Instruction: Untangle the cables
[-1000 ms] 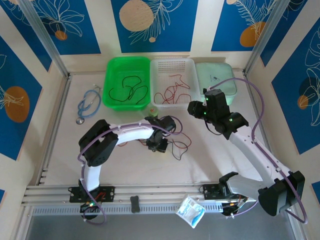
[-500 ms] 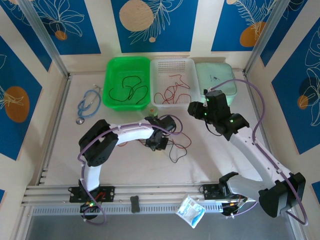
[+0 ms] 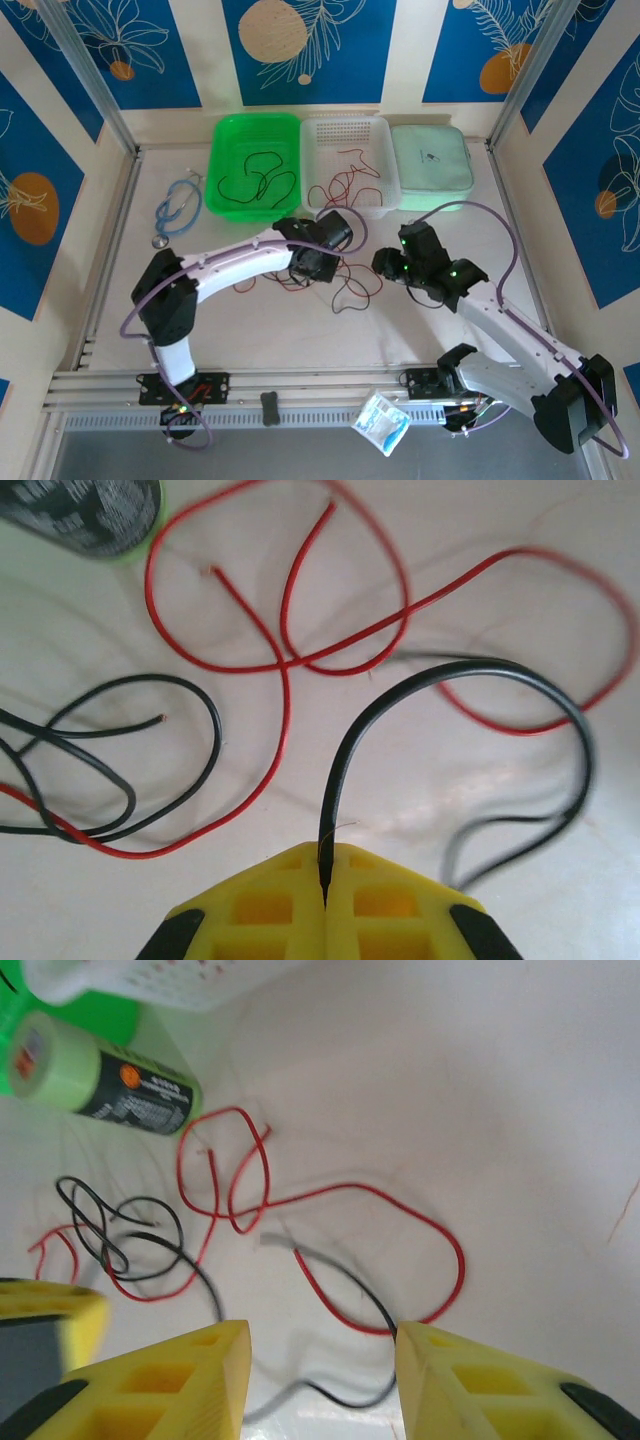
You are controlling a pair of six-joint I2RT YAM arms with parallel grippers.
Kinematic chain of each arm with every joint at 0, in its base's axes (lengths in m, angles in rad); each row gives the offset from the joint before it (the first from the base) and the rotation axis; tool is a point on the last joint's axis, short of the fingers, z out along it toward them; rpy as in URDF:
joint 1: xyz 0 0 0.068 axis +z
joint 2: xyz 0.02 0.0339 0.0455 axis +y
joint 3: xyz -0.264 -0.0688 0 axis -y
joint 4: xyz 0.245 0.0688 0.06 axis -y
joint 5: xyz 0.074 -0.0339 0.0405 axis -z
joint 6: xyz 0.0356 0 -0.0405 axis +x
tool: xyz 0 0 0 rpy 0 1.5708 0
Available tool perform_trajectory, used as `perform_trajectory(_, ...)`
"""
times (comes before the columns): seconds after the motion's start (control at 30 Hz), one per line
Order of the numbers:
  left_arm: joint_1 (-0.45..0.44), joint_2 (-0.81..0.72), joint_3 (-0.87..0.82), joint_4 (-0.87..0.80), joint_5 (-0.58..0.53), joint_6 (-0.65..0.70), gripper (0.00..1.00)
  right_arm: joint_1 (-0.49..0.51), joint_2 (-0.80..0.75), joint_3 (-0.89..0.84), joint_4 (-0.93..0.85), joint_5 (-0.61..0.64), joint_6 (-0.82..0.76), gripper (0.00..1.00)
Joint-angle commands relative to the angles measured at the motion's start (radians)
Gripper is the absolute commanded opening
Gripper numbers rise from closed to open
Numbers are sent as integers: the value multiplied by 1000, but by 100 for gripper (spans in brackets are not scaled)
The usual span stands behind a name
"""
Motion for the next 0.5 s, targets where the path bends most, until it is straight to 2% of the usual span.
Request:
perform_trajectory(0.0, -20, -74, 69, -92, -51, 54, 0, 21, 12, -16, 1, -5, 47, 42)
perform_trajectory(0.2, -22, -126, 140, -135, -78, 100, 0, 36, 54, -53, 77, -30, 71, 42)
perform_trajectory(0.47, -23, -132, 158, -111, -54, 128, 0, 34, 240, -34, 200, -103, 122, 42)
